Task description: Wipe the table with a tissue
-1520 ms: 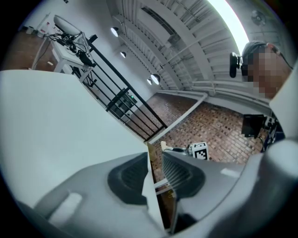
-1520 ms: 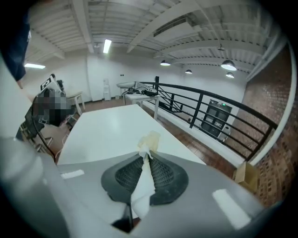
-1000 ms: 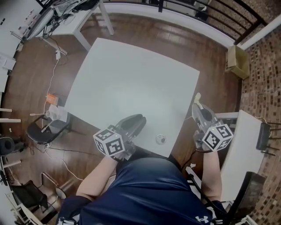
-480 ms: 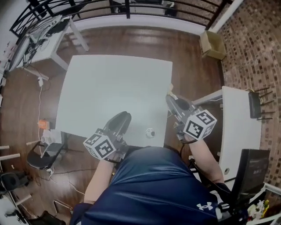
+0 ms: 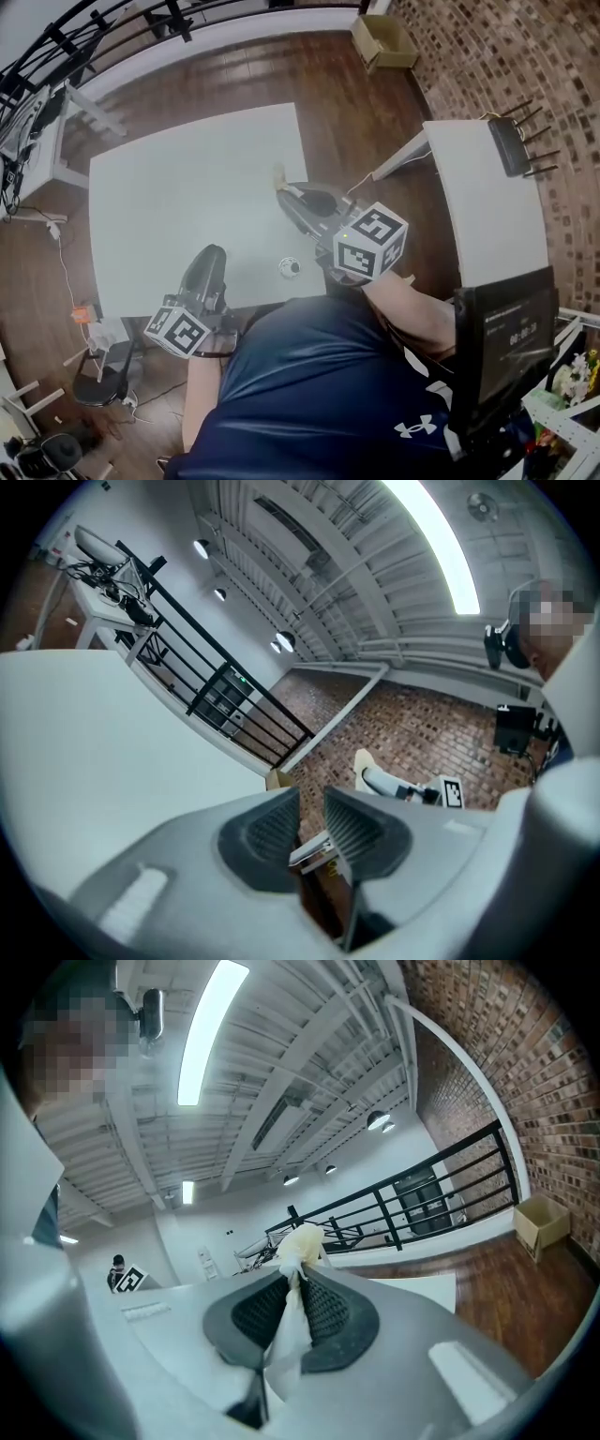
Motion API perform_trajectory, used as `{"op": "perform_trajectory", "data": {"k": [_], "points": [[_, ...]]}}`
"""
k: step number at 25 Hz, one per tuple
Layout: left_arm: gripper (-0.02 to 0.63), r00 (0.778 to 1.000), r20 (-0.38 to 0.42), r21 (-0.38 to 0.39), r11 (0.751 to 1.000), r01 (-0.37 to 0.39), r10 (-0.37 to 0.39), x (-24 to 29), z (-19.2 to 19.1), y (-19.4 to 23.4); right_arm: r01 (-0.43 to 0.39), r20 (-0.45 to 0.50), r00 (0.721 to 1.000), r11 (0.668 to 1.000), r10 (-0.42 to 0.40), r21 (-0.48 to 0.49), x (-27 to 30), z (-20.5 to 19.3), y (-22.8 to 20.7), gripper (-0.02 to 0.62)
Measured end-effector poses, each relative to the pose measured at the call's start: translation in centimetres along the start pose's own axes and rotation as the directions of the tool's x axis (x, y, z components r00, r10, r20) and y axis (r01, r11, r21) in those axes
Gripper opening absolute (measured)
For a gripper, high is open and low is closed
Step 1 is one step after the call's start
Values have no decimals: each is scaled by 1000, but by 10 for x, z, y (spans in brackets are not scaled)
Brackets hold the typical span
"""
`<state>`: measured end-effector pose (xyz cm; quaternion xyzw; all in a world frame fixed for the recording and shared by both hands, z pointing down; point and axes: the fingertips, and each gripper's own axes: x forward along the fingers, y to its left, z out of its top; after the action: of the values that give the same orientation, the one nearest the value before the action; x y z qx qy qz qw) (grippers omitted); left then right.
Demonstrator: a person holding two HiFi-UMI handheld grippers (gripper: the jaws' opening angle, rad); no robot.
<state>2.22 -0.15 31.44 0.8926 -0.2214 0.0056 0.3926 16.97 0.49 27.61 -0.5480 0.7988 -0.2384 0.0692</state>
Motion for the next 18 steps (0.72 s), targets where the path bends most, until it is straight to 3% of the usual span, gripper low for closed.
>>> {"op": "perform_trajectory", "data": {"k": [8, 11, 18], "points": [[83, 1000, -9, -6, 1000, -7, 7, 16, -5, -15, -14, -3, 1000, 1000, 14, -13, -15, 14, -6, 18], [83, 1000, 10, -6, 1000, 21, -21, 17, -6, -10, -11, 6, 1000, 1000, 12, -26, -13, 14, -4, 18], [83, 1000, 27, -16, 1000, 10, -10, 9, -4, -2, -27, -2, 1000, 998, 27, -48, -6, 9, 4, 18]]}}
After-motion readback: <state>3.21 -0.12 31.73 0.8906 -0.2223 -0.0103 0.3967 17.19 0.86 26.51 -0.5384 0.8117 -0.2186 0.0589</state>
